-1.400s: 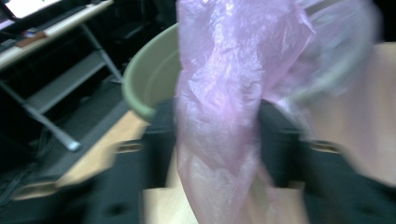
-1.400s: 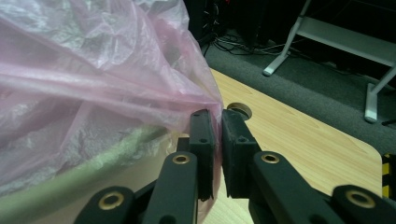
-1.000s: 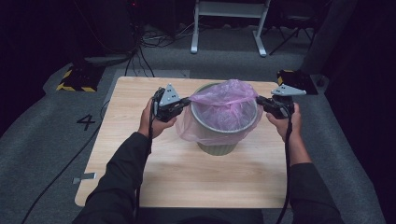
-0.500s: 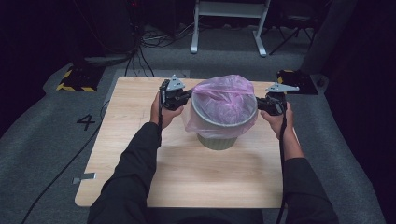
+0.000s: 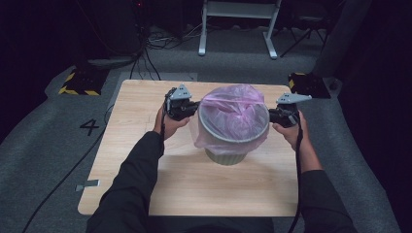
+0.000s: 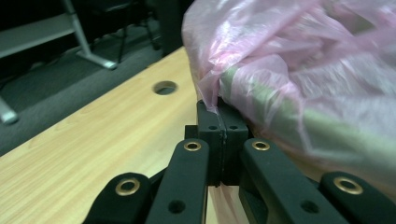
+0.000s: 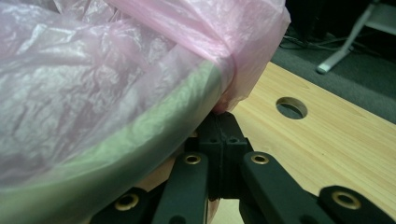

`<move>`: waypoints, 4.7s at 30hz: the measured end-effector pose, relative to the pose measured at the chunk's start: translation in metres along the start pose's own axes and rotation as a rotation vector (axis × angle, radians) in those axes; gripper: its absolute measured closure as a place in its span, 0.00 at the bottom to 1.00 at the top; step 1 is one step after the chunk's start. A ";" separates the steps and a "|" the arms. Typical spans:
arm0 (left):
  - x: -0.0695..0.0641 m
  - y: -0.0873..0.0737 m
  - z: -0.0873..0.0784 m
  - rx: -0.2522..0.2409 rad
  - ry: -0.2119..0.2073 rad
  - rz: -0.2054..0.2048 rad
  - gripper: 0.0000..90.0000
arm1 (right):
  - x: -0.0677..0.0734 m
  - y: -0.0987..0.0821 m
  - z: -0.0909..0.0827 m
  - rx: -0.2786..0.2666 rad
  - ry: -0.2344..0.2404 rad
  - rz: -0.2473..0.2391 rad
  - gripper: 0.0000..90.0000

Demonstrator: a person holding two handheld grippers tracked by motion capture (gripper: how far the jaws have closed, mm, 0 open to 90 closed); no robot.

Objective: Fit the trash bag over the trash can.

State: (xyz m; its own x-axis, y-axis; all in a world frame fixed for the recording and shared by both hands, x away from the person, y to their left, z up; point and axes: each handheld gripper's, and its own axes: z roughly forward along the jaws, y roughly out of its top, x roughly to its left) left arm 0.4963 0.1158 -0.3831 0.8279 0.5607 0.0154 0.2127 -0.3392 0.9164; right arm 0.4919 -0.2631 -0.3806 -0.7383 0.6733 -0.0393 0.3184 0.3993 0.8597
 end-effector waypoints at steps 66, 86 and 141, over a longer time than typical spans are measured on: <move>-0.038 -0.046 -0.057 0.100 -0.009 0.004 0.18 | 0.000 -0.050 -0.061 -0.024 -0.041 0.026 0.31; -0.088 -0.062 -0.033 0.085 0.054 0.157 0.95 | 0.033 -0.055 -0.016 0.039 0.123 -0.081 0.98; -0.078 -0.144 -0.083 0.308 0.133 -0.018 0.18 | 0.038 -0.096 -0.082 -0.030 0.010 0.047 0.31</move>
State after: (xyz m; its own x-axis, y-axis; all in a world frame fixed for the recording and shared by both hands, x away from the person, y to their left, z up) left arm 0.3581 0.1834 -0.4832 0.7516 0.6558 0.0711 0.3903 -0.5289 0.7536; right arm 0.3846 -0.3269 -0.4229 -0.7290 0.6845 0.0067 0.3349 0.3481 0.8756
